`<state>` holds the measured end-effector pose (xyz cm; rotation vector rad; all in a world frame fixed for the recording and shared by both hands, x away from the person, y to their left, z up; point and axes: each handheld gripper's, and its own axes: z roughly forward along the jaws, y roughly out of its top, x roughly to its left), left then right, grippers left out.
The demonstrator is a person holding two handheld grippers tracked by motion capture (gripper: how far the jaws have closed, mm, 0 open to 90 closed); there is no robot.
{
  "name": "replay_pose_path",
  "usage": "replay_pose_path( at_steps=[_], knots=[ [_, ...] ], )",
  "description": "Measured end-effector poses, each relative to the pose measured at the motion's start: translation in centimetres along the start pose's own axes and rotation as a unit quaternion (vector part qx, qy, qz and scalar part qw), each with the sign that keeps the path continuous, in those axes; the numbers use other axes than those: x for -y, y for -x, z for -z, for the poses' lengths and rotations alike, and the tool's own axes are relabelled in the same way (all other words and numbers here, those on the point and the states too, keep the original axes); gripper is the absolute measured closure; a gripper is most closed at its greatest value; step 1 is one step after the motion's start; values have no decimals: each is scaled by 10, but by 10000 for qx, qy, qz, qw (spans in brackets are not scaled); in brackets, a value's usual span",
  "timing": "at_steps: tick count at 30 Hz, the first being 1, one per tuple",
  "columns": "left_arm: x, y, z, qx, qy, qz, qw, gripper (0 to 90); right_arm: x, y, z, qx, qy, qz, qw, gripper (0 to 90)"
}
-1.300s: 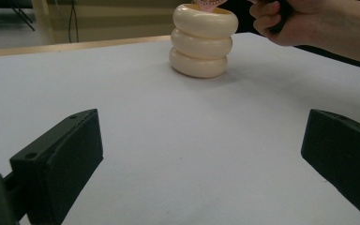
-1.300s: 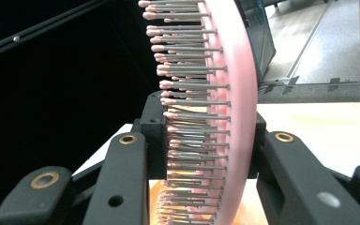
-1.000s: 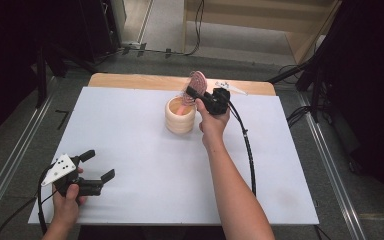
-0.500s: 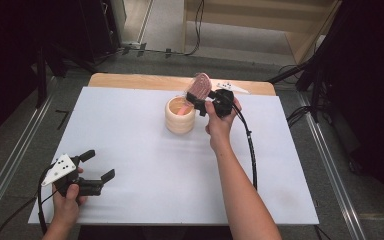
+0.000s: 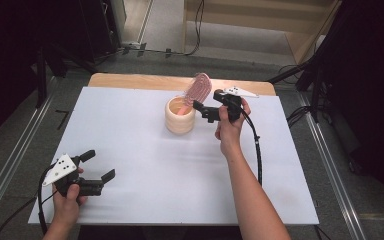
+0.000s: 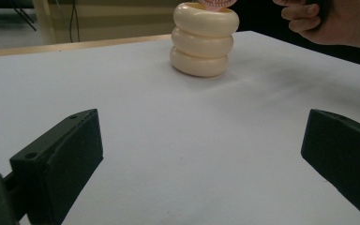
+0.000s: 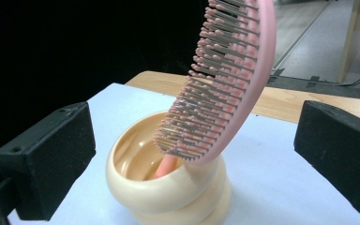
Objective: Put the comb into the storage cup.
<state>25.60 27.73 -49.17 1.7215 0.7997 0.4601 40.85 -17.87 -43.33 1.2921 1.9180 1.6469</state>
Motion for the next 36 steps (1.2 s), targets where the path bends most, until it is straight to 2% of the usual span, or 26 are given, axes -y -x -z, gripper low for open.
replay_pose_path(
  at_steps=[7, 18, 24, 36],
  knots=[
    [0, 0, 0, 0, -1, 1, 10000, 0, 2, -4, 10, -2, -15, 247, 9997, 0],
    [0, 0, 0, 6, 1, -7, 10000, 0, 8, -7, 25, -31, -20, 354, 9994, 0],
    [0, 0, 0, 15, -7, -12, 10000, 0, 15, -8, 33, 11, -74, 509, 9987, 0],
    [0, 0, -1, 11, -13, -20, 10000, 0, 31, -5, 50, 41, -89, 548, 9985, 0]
  ],
)
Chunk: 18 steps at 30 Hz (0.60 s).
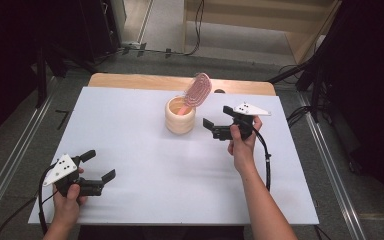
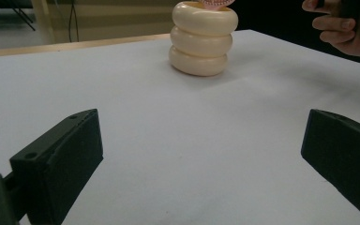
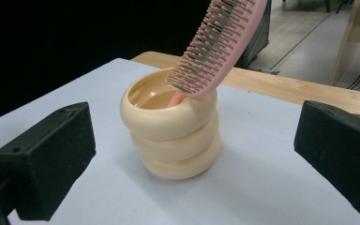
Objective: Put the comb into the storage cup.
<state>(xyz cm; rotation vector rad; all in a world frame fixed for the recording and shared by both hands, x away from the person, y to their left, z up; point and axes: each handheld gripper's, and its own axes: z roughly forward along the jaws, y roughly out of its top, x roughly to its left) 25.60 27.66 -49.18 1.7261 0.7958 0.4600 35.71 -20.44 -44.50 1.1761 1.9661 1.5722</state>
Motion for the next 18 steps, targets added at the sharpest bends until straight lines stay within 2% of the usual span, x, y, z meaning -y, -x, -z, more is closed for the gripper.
replay_pose_path(
  at_steps=[5, 18],
  knots=[
    [0, 0, 0, -2, -9, -3, 10000, 0, 7, 0, 8, -1, 31, -9, 10000, 0],
    [0, 0, 0, -11, 7, 7, 10000, 0, 21, -1, 27, 138, 59, 155, 9998, 0]
  ],
)
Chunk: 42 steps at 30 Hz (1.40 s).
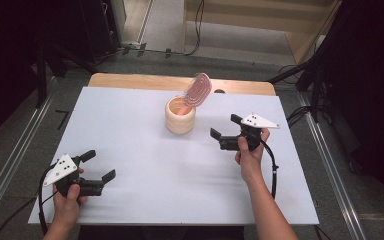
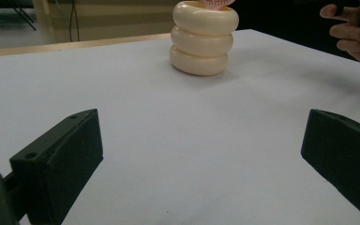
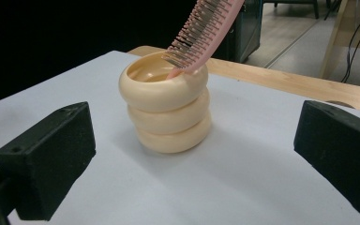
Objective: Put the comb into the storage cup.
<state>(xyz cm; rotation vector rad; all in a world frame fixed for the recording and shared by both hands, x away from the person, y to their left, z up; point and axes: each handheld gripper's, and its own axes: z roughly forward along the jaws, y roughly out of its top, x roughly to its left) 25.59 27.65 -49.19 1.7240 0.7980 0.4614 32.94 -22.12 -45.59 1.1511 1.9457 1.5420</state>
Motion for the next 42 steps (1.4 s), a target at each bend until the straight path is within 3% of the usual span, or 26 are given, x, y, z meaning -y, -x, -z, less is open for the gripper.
replay_pose_path(
  at_steps=[12, 22, 42],
  knots=[
    [0, 0, 0, -11, -9, -9, 10000, 0, 9, -6, 21, -78, 131, -9, 9999, 0],
    [0, 0, -1, 0, -8, -23, 10000, 0, 21, -9, 43, 23, 99, 105, 9999, 0],
    [0, 0, -1, -11, -19, -24, 10000, 0, 44, 2, 88, 160, 158, 86, 9997, 0]
  ],
)
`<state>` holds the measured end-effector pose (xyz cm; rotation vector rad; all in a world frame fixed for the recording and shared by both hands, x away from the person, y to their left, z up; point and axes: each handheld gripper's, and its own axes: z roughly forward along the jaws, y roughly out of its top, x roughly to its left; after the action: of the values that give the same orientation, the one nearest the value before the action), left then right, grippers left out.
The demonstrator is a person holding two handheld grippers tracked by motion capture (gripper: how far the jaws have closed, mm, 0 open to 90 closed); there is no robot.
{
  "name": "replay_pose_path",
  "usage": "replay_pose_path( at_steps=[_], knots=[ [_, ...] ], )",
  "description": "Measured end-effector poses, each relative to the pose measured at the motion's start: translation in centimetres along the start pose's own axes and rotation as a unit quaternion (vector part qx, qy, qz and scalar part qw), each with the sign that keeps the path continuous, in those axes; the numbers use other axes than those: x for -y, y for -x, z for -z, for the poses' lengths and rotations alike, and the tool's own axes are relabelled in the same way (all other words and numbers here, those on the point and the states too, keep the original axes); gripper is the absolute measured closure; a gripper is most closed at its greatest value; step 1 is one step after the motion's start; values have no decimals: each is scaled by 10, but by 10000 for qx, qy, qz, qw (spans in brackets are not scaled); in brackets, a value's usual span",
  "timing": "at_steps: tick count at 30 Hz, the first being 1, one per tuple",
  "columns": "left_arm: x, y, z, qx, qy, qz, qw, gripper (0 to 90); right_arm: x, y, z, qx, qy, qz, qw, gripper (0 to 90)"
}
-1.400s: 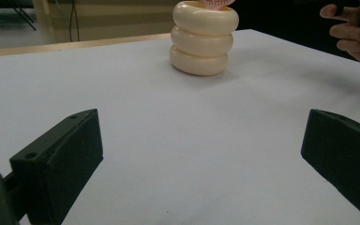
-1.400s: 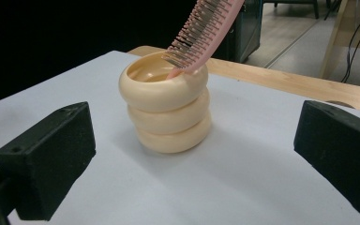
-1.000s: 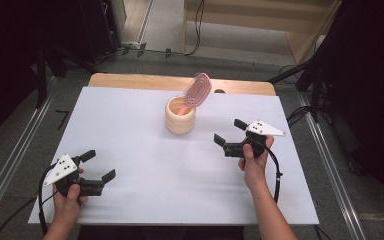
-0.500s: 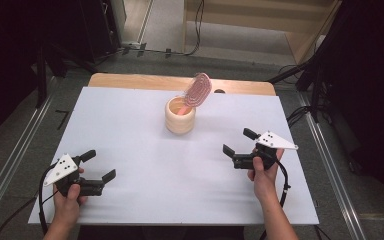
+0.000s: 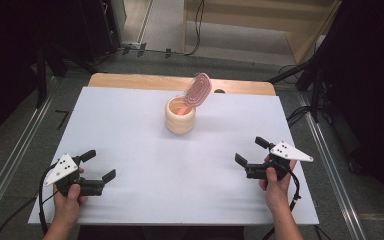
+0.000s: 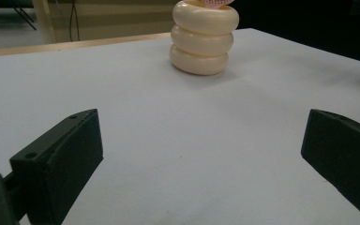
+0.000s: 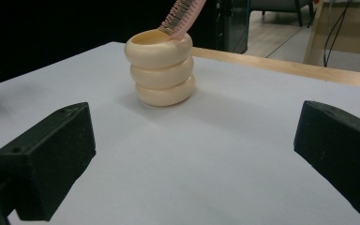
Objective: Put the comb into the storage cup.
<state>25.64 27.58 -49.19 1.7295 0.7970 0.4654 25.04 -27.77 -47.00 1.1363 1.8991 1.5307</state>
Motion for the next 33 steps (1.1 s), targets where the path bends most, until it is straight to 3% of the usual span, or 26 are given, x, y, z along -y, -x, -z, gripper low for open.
replay_pose_path(
  at_steps=[19, 33],
  knots=[
    [0, 0, 0, -14, -1, 7, 10000, 0, 20, 18, 41, 263, -53, -130, 9996, 0],
    [0, 0, 0, -3, -40, -28, 10000, 0, 34, 26, 59, 343, -49, -248, 9991, 0]
  ],
)
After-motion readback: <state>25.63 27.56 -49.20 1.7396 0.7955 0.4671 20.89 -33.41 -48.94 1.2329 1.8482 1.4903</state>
